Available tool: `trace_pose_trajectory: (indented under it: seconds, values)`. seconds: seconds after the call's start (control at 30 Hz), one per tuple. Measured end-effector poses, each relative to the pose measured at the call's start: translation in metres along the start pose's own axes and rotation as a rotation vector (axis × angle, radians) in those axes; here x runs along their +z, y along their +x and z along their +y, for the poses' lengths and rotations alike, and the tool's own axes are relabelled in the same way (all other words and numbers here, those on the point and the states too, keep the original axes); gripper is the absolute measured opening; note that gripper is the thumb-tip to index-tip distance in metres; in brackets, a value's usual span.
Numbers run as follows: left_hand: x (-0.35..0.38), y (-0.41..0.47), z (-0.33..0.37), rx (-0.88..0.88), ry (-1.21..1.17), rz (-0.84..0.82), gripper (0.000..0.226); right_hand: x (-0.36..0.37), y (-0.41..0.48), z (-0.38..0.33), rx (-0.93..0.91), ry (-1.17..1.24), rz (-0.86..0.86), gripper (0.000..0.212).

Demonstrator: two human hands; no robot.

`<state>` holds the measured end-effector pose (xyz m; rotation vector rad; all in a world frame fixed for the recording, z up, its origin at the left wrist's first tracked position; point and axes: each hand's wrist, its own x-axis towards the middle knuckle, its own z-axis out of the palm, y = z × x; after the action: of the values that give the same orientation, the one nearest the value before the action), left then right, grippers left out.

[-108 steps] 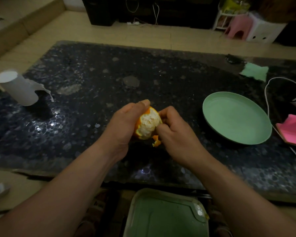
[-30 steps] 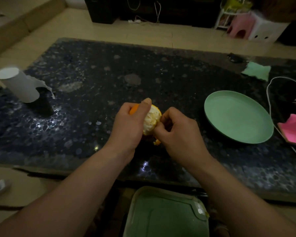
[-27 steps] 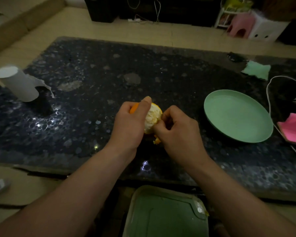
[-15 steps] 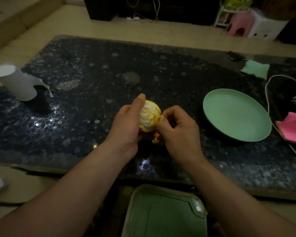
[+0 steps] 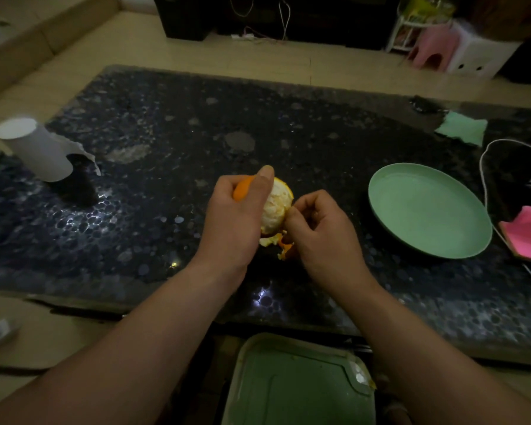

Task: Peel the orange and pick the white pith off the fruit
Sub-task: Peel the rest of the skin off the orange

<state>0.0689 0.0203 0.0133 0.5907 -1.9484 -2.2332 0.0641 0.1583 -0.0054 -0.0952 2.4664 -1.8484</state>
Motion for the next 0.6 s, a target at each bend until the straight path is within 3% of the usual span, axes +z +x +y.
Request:
trace_pose_trajectory:
  seconds: [0.1, 0.2, 0.4, 0.6]
  values:
    - [0.002, -0.005, 0.000, 0.132, 0.115, 0.016, 0.036, 0.001, 0.001, 0.001, -0.018, -0.215, -0.027, 0.025]
    - [0.003, -0.004, 0.001, 0.147, 0.120, 0.007, 0.037, -0.002, 0.002, 0.001, -0.084, -0.271, -0.025, 0.028]
    - [0.004, 0.003, -0.003, 0.035, 0.003, -0.012, 0.044, -0.007, 0.003, 0.004, -0.103, -0.226, -0.021, 0.022]
    - [0.001, 0.008, 0.002, -0.131, -0.195, -0.046, 0.054, -0.008, -0.003, 0.000, -0.093, -0.144, -0.148, 0.034]
